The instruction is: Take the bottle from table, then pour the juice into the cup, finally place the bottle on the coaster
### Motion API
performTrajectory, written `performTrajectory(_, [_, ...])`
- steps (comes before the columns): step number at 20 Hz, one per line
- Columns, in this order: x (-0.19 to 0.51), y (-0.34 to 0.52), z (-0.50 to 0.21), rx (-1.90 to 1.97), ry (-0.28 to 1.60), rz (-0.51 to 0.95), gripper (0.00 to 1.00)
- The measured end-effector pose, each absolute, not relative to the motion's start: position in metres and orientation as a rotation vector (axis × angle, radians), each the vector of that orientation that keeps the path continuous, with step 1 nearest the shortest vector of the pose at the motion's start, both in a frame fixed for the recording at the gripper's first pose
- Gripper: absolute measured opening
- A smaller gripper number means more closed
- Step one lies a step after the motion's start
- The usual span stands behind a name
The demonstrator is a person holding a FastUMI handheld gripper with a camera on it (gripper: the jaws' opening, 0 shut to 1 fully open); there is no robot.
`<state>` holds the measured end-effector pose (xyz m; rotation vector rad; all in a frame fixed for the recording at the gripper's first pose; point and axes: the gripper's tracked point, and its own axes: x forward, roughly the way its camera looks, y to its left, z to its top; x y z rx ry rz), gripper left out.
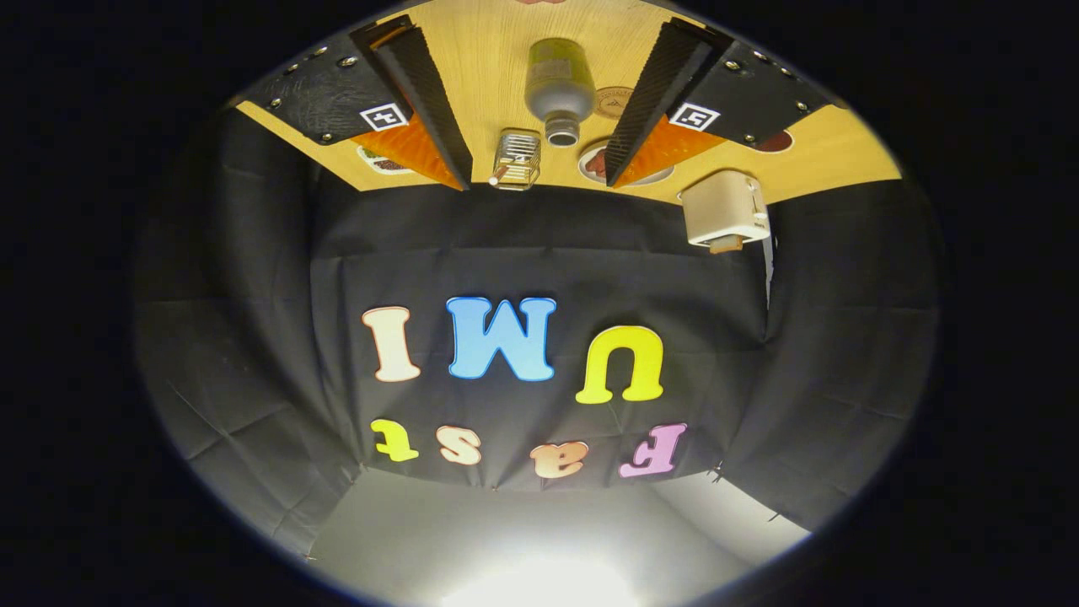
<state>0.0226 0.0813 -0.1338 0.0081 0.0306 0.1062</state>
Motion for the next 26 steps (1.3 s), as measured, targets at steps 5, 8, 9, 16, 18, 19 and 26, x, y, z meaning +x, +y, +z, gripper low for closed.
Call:
performTrajectory(5, [0.037, 0.097, -0.183, 0.016, 0.061, 0.091, 0.97])
performTrajectory(8, [0.05, 0.101, -0.204, 0.012, 0.075, 0.071, 0.97])
performTrajectory(9, [0.052, 0.099, -0.211, 0.005, 0.082, 0.056, 0.97])
performTrajectory(16, [0.071, 0.104, -0.24, 0.014, 0.105, 0.032, 0.97])
performTrajectory(18, [0.077, 0.102, -0.245, 0.02, 0.11, 0.026, 0.97])
performTrajectory(19, [0.079, 0.101, -0.248, 0.028, 0.11, 0.022, 0.97])
performTrajectory(26, [0.083, 0.109, -0.248, -0.032, 0.168, 0.065, 0.81])
